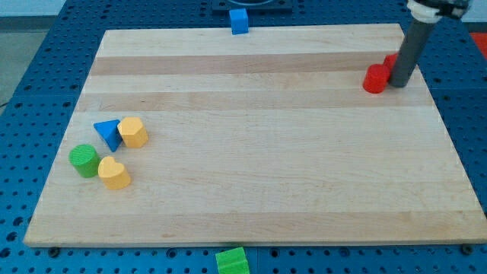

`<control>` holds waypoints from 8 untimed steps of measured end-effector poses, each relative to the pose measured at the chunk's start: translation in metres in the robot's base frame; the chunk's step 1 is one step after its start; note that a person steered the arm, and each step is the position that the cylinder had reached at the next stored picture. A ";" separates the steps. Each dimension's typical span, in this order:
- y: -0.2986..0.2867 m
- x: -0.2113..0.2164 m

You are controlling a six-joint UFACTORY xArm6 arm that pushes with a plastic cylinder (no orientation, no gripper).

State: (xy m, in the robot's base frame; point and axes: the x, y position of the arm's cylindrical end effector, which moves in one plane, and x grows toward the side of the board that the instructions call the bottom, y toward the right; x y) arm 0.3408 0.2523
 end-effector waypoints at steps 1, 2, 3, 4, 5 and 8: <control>0.003 -0.025; 0.024 -0.010; 0.044 -0.056; -0.025 -0.078; 0.052 -0.075; -0.074 0.030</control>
State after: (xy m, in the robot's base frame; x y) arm 0.3708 0.1786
